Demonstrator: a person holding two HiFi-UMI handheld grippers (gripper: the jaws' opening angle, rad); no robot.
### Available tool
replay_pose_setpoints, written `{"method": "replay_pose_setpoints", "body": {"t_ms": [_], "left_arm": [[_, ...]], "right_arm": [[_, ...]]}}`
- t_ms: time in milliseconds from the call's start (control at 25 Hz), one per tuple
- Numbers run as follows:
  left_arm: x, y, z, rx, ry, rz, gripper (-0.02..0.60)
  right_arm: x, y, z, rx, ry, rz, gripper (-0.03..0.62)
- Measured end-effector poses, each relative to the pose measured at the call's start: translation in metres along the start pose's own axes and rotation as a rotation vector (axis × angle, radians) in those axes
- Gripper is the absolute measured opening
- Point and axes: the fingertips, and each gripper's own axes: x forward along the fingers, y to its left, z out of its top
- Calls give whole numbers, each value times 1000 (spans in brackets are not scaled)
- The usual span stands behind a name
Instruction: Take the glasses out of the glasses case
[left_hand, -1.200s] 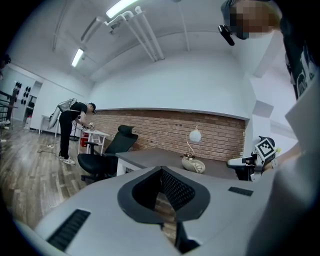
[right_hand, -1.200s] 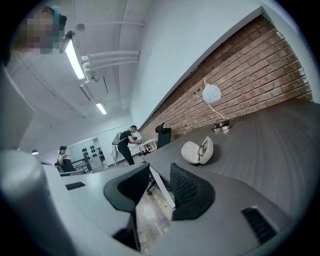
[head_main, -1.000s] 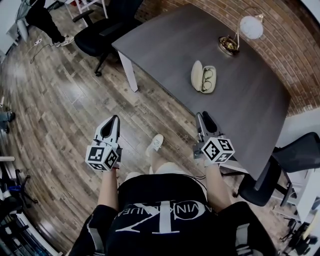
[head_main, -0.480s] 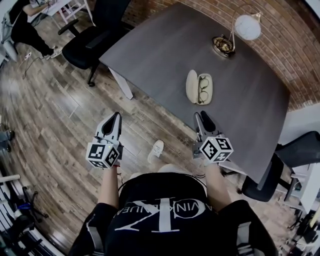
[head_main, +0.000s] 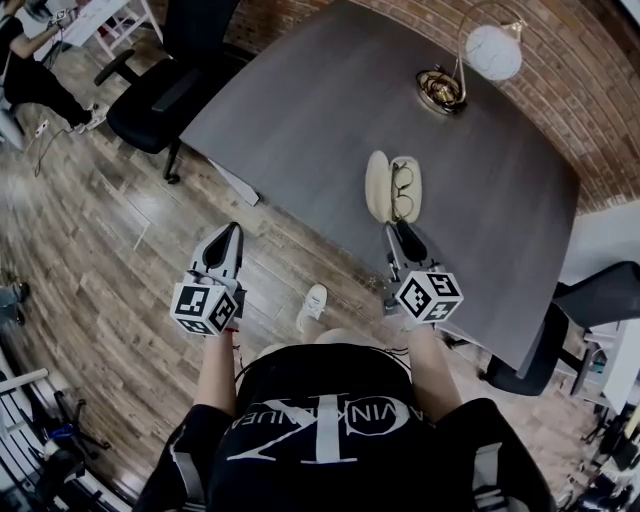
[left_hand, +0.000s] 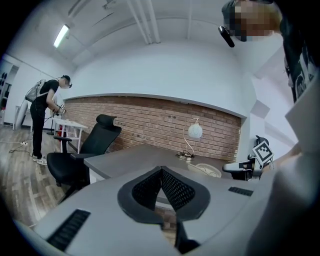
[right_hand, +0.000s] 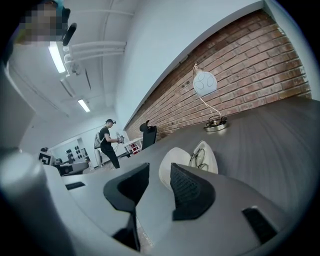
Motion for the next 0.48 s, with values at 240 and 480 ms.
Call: {"method": "replay_pose_setpoints", "body": {"t_ms": [240, 480], "left_arm": [[41, 6, 2, 2, 11, -41, 15], [77, 7, 4, 5, 25, -92, 15]], "right_arm": [[23, -13, 4, 17, 4, -21, 118], [39, -22, 4, 27, 18, -49, 118]]}}
